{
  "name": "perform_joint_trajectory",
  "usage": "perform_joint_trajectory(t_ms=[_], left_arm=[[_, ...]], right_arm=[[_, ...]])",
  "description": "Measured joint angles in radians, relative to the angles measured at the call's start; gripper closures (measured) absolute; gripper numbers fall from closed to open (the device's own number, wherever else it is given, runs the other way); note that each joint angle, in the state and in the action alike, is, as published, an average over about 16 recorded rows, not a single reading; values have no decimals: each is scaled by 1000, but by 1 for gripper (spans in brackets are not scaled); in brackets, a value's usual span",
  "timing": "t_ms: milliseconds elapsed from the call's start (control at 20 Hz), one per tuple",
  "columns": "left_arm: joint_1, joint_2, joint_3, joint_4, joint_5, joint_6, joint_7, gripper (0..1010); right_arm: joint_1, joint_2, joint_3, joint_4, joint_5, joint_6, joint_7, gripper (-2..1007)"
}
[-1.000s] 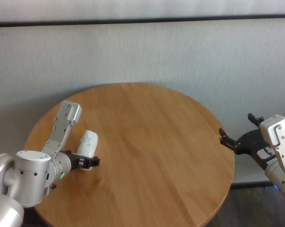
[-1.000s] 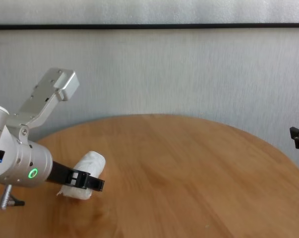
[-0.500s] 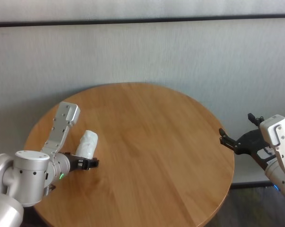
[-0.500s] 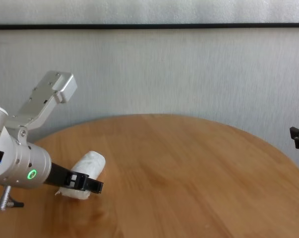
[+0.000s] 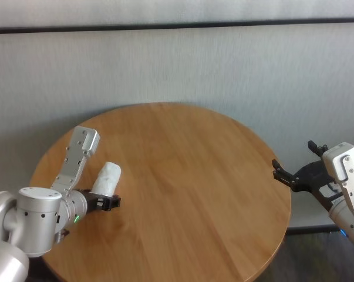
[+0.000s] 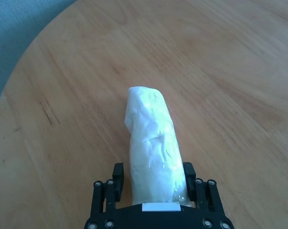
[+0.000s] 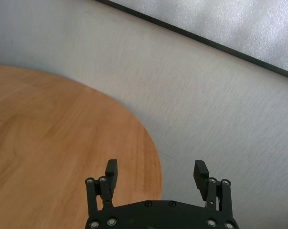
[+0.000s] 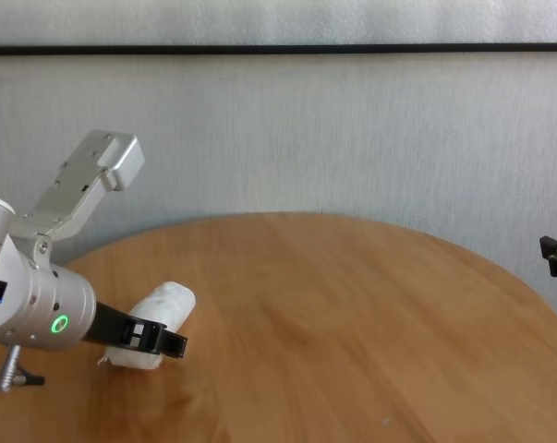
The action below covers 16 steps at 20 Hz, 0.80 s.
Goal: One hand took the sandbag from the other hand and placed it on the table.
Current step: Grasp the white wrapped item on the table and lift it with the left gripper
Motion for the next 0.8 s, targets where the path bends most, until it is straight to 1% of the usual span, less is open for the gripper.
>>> perform_joint_trajectory(t_ms=[250, 450, 600, 800], left_arm=[[1, 1, 1, -2, 0, -1, 0, 287], [1, 1, 1, -3, -1, -1, 1, 364], [1, 1, 1, -3, -1, -1, 1, 403], [2, 2, 1, -4, -1, -2, 1, 428]], right_arm=[[0, 0, 0, 0, 0, 0, 0, 2], [0, 0, 0, 0, 0, 0, 0, 2], [0, 0, 0, 0, 0, 0, 0, 2], [0, 0, 0, 0, 0, 0, 0, 2]])
